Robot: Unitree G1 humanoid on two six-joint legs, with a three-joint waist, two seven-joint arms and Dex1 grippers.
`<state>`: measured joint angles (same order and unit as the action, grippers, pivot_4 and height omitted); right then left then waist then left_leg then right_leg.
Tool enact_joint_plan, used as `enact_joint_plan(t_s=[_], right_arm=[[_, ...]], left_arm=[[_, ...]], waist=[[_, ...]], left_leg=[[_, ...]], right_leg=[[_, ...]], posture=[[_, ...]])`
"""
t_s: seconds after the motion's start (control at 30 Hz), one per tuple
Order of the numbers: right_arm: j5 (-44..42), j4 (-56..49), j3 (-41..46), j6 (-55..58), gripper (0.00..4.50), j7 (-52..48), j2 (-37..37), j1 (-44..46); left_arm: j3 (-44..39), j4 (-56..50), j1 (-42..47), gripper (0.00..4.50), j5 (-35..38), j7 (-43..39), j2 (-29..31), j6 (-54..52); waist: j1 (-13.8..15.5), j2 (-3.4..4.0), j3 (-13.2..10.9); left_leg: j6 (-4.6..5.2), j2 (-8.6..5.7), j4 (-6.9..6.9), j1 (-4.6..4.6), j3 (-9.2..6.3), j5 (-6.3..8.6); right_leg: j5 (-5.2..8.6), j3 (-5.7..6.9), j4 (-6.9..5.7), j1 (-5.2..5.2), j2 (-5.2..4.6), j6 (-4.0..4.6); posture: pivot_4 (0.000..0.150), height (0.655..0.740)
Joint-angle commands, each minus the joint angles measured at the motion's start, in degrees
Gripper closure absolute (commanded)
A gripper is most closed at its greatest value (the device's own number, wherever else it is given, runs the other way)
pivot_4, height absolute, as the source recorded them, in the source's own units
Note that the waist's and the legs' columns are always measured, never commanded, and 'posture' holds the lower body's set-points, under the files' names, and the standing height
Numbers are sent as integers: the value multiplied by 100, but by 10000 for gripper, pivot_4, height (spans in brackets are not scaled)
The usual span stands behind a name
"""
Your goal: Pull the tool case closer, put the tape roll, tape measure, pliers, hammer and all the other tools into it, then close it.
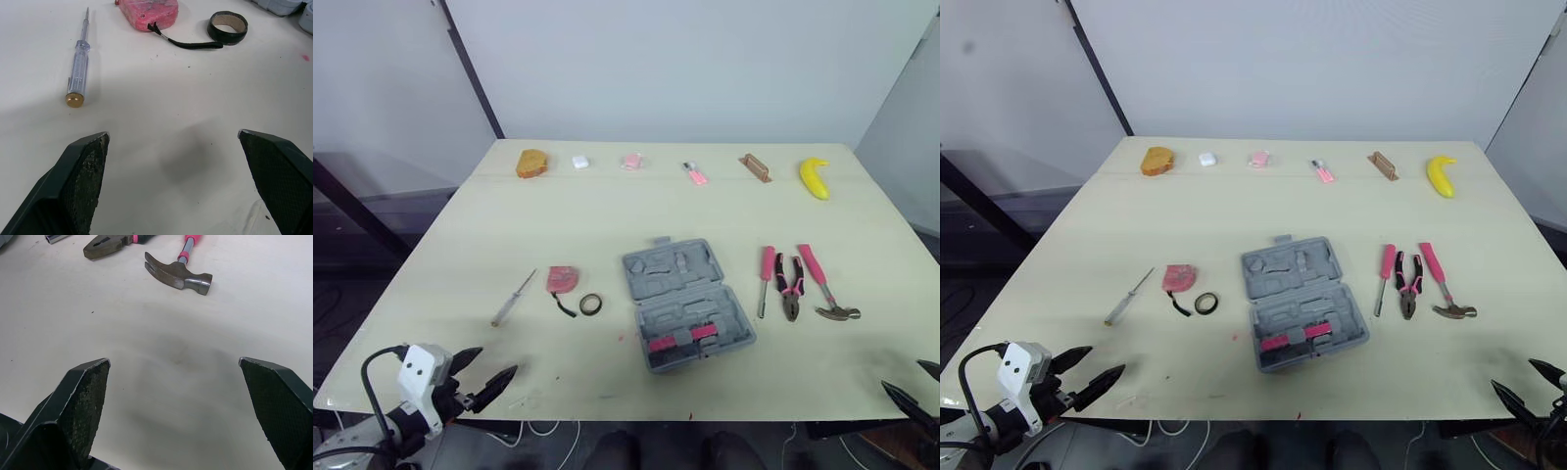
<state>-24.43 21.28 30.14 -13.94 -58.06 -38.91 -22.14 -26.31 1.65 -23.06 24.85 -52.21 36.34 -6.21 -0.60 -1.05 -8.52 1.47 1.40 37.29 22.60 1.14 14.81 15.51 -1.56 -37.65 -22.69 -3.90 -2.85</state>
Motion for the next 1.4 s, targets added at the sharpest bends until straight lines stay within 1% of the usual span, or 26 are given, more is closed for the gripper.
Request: enact_joint_plan(t_s=[0.03, 0.07, 0.3, 0.7, 0.87, 0.97, 1.13, 1.2, 1.27, 1.33, 1.4], right_arm=[[-13, 5, 77, -119, 514, -16, 16, -26], [-1, 25, 73, -145, 514, -22, 20, -32], [33, 62, 73, -205, 514, -46, 39, -31], [67, 17, 39, -184, 514, -31, 40, 25], [-43, -351, -24, 95, 514, 24, 43, 96], [-46, -610, -94, 347, 514, 134, 28, 251], [67, -1004, -348, 842, 514, 448, -61, 769], [74, -1145, -429, 1004, 514, 513, -73, 885], [276, -1301, -717, 1294, 514, 627, -158, 1174], [576, -1268, -1013, 1428, 514, 762, -246, 1529], [623, -1220, -1350, 1696, 514, 822, -169, 2175]], left_arm=[[1, -133, -28, 0, -13, -16, -15, 113], [21, -97, -10, 0, -32, -4, -37, 135], [69, 27, 0, 0, -98, -35, -94, 255], [68, 153, 64, 0, -15, -140, -78, 284], [124, 175, 172, 0, 66, -315, -11, 150], [326, 113, 281, 0, -85, -369, 78, 97], [553, -85, 828, 0, 54, -289, 103, -253], [606, -93, 965, 0, 57, -312, 119, -308], [729, -125, 1219, 0, 59, -280, 109, -446], [892, -130, 1449, 0, 45, -305, 91, -569], [1207, -82, 1816, 0, 42, -373, 60, -818]], waist=[[0, 0, 0], [0, 0, 0], [-1, 0, 0], [-2, 0, 1], [-5, 1, 1], [-8, 1, 1], [-6, 0, 1], [-1, 2, 1], [-5, 2, 0], [-11, 2, 1], [-26, 1, 0]], left_leg=[[0, 0, 0, 0, 0, 0], [0, 0, 1, 0, 0, 0], [0, -1, 3, -2, 0, 0], [0, -1, 7, -4, 0, 0], [0, -1, 9, -6, 0, 0], [0, -1, 12, -8, 0, -1], [0, -1, 15, -16, 0, -1], [0, -2, 18, -17, -3, -2], [0, -3, 18, -15, -5, -1], [0, -4, 19, -12, -4, -2], [0, -5, 21, -14, -3, -2]], right_leg=[[0, 0, 0, 0, 5, 0], [0, -1, -1, 0, 18, 0], [0, -1, -6, 0, 22, 0], [0, -2, -11, 1, 25, -1], [0, -3, -14, 2, 26, -1], [-2, -4, -20, 2, 27, -4], [-1, -5, -24, 12, 29, -3], [-14, -4, -28, 13, 31, -24], [-15, -2, -26, 13, 32, -25], [-15, -2, -27, 11, 33, -26], [-17, -3, -29, 12, 34, -29]], posture=[[1500, 7400], [1500, 7400], [1500, 7400], [1500, 7400], [1500, 7400], [1500, 7400], [1500, 7400], [1500, 7400], [1500, 7400], [1500, 7400], [1500, 7400]])
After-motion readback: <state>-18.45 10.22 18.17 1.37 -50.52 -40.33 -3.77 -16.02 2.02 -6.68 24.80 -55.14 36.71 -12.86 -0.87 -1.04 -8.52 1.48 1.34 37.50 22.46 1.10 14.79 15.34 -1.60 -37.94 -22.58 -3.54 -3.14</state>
